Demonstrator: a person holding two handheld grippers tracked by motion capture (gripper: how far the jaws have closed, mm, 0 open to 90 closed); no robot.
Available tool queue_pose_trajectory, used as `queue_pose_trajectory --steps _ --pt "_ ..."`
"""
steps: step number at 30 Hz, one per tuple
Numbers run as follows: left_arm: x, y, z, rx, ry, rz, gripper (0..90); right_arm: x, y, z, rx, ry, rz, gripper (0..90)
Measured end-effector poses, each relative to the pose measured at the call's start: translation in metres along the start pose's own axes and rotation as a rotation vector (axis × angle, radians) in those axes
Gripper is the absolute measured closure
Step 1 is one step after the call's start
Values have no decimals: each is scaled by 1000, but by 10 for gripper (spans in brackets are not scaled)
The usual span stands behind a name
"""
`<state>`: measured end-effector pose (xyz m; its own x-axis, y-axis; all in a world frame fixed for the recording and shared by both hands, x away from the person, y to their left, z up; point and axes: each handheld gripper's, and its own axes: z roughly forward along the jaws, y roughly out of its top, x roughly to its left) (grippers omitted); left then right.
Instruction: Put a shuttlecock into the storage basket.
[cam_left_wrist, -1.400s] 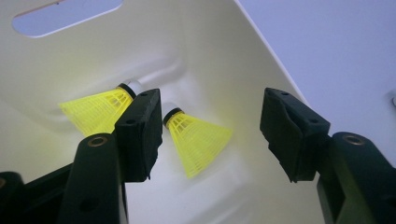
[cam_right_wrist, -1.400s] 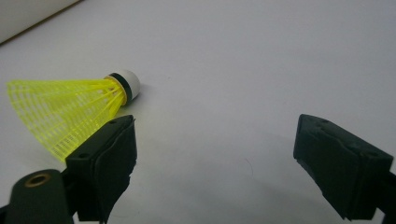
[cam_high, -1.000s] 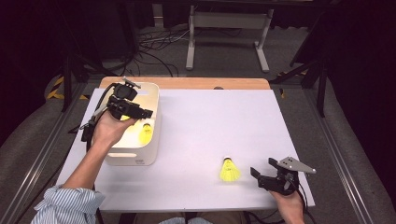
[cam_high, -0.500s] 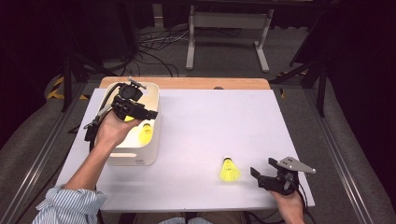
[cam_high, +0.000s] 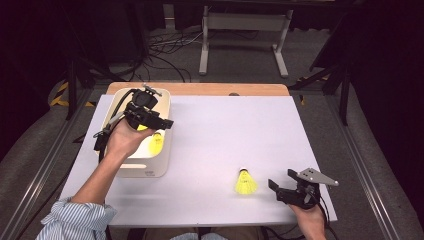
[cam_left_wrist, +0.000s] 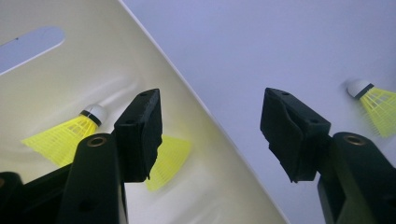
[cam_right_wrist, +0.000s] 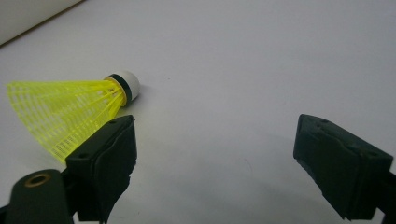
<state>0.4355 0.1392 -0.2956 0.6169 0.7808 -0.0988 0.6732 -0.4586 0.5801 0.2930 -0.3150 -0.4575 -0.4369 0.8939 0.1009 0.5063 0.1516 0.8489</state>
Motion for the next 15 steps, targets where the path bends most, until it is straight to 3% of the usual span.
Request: queue_pose_trajectory --steps 15 --pt "-14 6 8 14 -22 32 401 0 0 -1 -1 -1 -1 139"
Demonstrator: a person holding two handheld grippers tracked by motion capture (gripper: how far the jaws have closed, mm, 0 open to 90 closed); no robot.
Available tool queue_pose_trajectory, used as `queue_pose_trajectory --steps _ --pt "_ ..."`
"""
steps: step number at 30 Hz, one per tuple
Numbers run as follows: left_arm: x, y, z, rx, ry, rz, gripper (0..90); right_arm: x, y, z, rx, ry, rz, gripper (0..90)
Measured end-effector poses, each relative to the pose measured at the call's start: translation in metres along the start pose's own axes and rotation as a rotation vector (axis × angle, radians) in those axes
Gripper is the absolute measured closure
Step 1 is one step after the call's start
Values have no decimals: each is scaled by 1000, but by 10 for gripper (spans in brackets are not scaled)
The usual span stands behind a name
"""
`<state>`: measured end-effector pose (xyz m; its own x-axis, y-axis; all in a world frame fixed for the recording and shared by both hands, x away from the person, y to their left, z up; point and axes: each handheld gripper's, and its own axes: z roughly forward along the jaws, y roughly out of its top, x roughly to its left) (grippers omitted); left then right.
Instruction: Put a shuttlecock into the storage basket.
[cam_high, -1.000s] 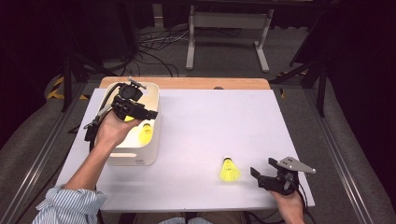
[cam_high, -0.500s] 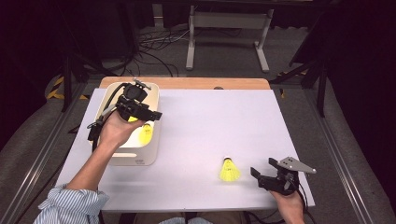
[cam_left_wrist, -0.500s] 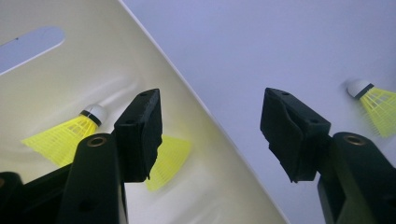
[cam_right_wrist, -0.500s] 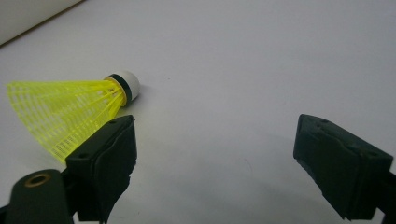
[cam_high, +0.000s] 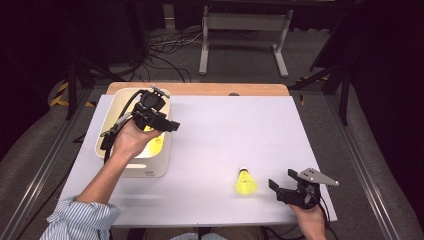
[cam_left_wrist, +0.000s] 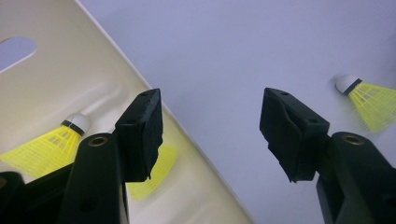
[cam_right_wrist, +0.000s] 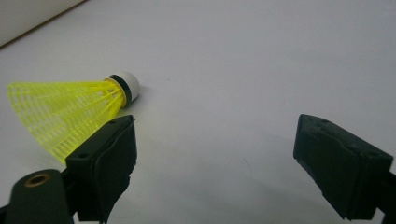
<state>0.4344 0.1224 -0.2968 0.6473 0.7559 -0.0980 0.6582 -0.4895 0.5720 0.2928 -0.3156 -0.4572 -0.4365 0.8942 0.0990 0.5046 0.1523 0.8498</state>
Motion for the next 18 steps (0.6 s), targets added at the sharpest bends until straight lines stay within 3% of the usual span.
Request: queue_pose_trajectory --steps 18 --pt "-13 7 9 3 -31 31 400 0 0 0 -2 2 0 139"
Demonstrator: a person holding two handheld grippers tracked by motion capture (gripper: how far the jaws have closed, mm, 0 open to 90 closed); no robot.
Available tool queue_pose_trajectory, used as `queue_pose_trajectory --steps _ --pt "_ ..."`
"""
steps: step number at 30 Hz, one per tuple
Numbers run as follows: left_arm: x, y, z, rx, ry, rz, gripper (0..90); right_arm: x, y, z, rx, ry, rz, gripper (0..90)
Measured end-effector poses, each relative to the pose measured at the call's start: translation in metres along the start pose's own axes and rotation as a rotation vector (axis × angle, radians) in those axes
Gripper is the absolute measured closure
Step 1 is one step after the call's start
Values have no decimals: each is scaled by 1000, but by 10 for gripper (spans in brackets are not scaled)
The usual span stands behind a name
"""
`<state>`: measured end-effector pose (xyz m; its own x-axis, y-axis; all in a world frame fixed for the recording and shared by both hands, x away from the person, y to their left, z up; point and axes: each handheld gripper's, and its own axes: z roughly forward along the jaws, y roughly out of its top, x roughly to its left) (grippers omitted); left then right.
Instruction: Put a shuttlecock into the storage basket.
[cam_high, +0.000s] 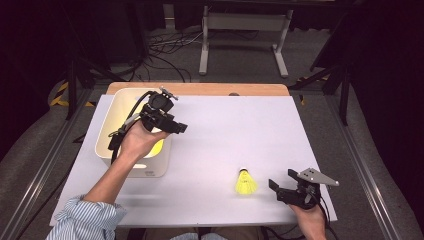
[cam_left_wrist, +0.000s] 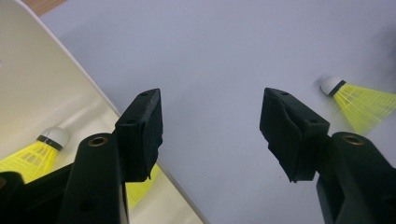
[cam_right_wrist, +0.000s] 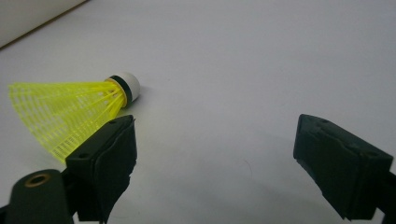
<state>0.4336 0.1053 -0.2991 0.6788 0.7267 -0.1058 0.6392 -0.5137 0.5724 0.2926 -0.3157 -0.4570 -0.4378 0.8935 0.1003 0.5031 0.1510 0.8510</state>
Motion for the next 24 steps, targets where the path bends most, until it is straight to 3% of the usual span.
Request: queue_pose_trajectory --steps 24 --pt "-13 3 9 9 -26 21 400 1 0 0 -1 3 2 139"
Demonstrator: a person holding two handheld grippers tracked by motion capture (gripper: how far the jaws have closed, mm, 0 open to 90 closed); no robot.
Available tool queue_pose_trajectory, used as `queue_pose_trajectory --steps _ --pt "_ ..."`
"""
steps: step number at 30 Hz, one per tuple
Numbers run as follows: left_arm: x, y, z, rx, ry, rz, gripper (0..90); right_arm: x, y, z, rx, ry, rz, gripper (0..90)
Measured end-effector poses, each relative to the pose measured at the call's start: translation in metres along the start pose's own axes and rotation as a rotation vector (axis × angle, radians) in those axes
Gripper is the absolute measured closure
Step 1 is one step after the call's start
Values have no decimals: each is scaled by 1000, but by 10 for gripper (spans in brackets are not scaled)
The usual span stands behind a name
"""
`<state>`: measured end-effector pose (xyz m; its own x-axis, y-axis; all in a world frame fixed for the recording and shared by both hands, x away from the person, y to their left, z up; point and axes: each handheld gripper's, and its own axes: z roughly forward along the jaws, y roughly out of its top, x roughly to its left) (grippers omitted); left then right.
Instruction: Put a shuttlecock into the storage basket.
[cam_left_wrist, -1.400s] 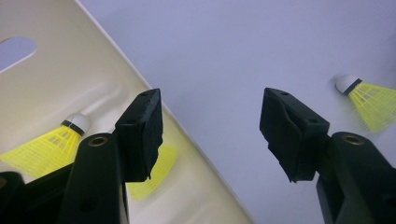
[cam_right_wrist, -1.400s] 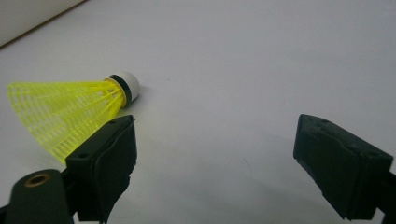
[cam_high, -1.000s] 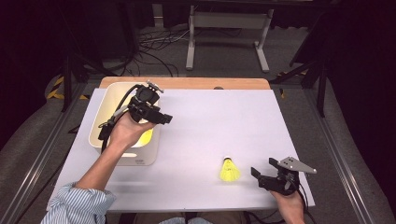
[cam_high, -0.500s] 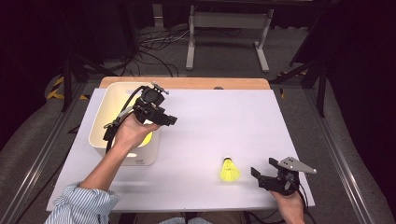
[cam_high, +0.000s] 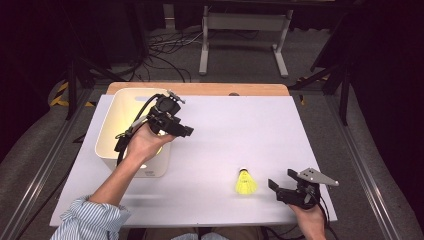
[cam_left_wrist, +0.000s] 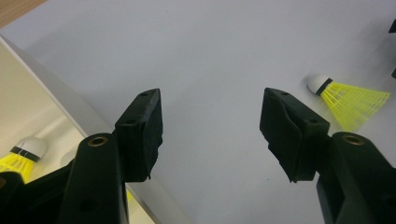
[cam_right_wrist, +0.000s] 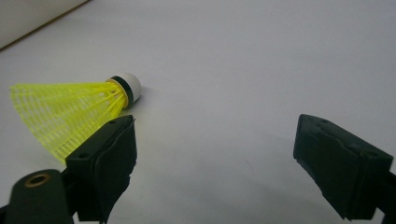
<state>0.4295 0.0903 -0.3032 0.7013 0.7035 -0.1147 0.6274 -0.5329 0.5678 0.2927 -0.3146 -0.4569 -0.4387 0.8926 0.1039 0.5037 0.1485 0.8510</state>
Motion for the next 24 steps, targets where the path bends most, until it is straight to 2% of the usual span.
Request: queue_pose_trajectory --steps 24 --pt "-9 -3 5 -6 -20 29 389 0 1 3 10 -13 -2 140"
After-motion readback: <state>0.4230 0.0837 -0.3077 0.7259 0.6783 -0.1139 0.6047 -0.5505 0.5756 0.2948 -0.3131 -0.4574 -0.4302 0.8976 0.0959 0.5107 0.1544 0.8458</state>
